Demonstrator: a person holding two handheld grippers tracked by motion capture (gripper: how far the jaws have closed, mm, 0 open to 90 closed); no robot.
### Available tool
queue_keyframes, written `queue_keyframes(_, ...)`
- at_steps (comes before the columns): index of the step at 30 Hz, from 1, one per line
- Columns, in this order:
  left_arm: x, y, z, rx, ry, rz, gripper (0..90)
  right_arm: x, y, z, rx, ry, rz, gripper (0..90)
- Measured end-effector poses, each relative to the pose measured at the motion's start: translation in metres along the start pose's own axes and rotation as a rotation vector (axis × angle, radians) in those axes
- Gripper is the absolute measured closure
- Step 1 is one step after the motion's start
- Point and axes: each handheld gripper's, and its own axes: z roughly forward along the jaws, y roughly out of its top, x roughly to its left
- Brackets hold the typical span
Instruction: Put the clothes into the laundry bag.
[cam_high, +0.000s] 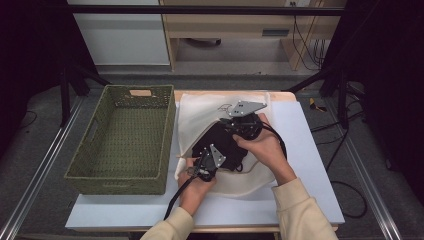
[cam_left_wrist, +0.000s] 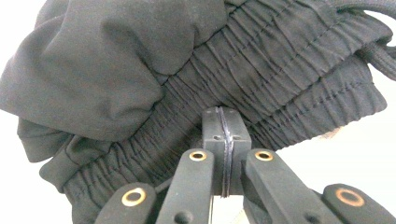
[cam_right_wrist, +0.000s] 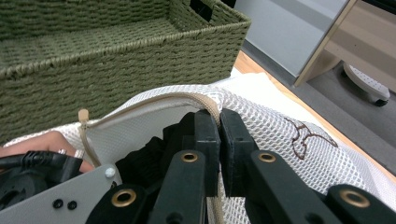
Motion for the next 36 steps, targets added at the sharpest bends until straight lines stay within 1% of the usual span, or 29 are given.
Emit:
queue_keyframes(3, 0.000, 0.000, 0.000, 0.006, 0.002, 0.004, 90.0, -0.002, -0.001, 0.000, -0.002, 0.001, 0.013, 87.1)
queue_keyframes(11, -0.001, 0.000, 0.001, 0.003, 0.006, 0.004, 90.0, -0.012, -0.004, 0.003, -0.003, 0.007, 0.044, 87.1)
queue_keyframes(17, 0.000, 0.004, 0.003, 0.016, 0.008, 0.007, 90.0, -0.010, -0.004, 0.003, -0.005, 0.010, 0.040, 87.1)
queue_keyframes(19, 0.000, 0.005, 0.005, 0.015, 0.010, 0.001, 90.0, -0.010, -0.004, 0.003, -0.003, 0.012, 0.043, 87.1)
queue_keyframes(20, 0.000, 0.005, 0.005, 0.018, 0.011, 0.007, 90.0, -0.010, -0.004, 0.003, -0.001, 0.012, 0.045, 87.1)
queue_keyframes(27, 0.001, 0.008, 0.008, 0.018, 0.019, 0.005, 90.0, -0.010, -0.004, 0.004, -0.003, 0.016, 0.043, 87.2)
queue_keyframes(31, 0.001, 0.008, 0.009, 0.016, 0.012, 0.000, 90.0, -0.010, -0.004, 0.004, 0.001, 0.020, 0.042, 87.1)
queue_keyframes(36, 0.002, 0.010, 0.012, 0.020, 0.018, 0.004, 90.0, -0.009, -0.003, 0.005, 0.004, 0.020, 0.041, 87.1)
